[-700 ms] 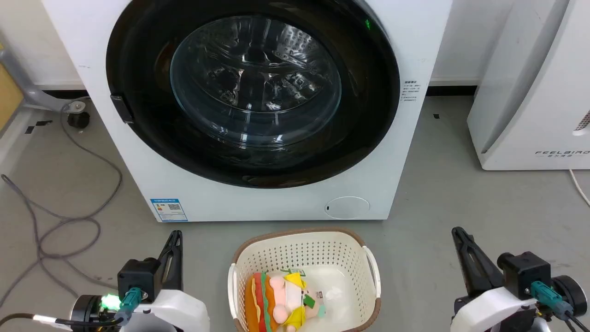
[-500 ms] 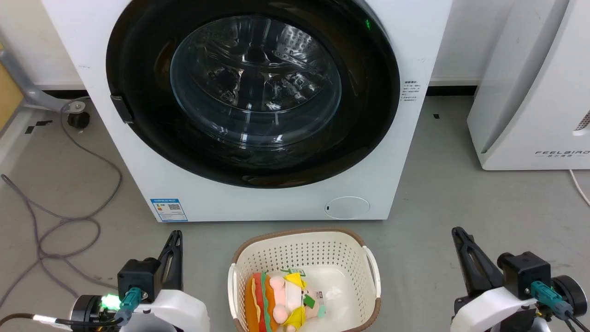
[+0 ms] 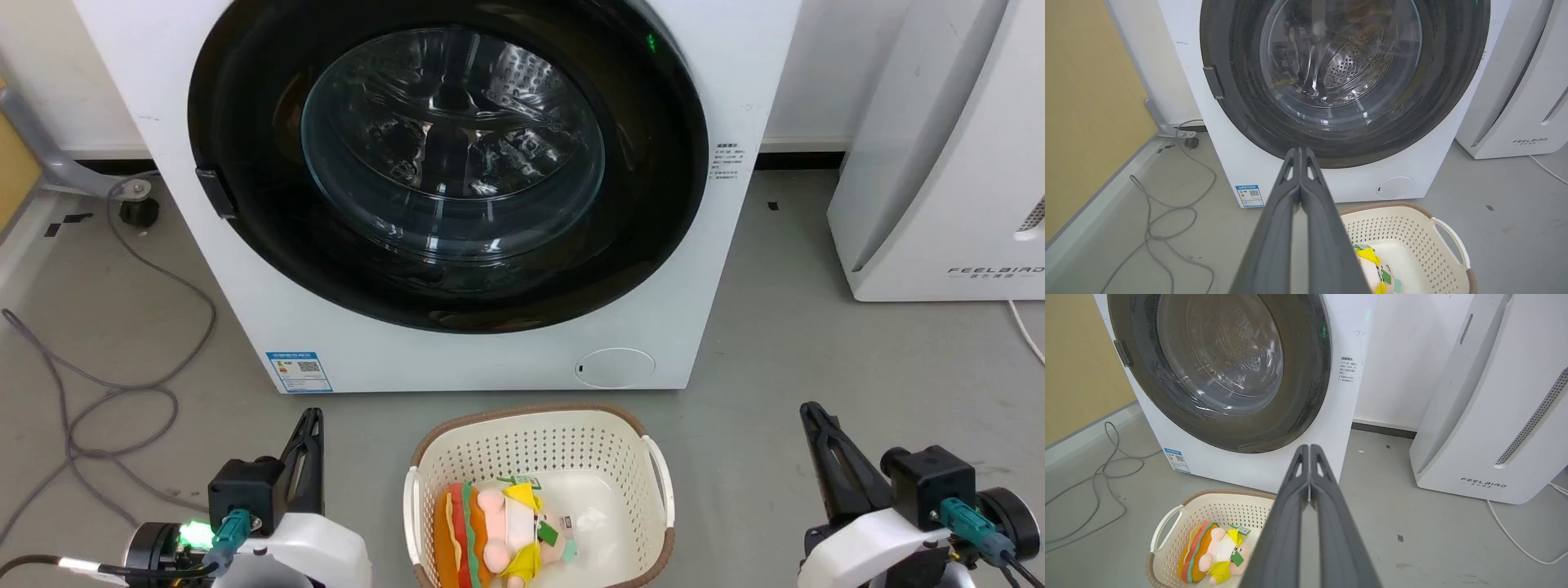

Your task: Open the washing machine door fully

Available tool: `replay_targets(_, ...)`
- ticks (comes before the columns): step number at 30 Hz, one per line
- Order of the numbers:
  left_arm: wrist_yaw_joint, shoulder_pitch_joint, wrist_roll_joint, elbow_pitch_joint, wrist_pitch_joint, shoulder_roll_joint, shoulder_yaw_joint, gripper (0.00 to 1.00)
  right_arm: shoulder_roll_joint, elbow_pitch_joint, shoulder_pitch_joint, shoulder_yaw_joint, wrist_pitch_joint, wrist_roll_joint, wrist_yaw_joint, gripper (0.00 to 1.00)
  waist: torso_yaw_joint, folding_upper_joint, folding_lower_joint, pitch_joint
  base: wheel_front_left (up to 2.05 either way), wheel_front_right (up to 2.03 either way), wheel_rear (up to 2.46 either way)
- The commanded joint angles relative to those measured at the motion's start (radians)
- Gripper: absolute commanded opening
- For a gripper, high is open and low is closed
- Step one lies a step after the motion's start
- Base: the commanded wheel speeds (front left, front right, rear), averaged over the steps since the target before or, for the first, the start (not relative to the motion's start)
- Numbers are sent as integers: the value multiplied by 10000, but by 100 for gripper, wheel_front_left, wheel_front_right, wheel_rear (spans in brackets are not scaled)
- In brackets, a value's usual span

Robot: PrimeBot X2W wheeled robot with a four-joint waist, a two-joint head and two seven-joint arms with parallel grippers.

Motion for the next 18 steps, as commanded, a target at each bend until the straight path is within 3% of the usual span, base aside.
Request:
replay_targets(1,20,-156,18,-43,3,5,-7,0,13,18,-118,1,16,-76,6,0,1,0,0,0,0,0,0)
replay_targets(7,20,-156,18,-43,3,5,-7,0,13,18,-118,1,16,-76,6,0,1,0,0,0,0,0,0)
replay_targets(8,1,3,-2,2,-2,0,4,100,0,-2,3,3,-2,7,0,100,0,0,0,0,0,0,0)
replay_targets(18,132,-25,-61,-10,-180,-1,-62,100,1,-87,8,-135,-179,386,0,100,-3,0,0,22,0,0,0)
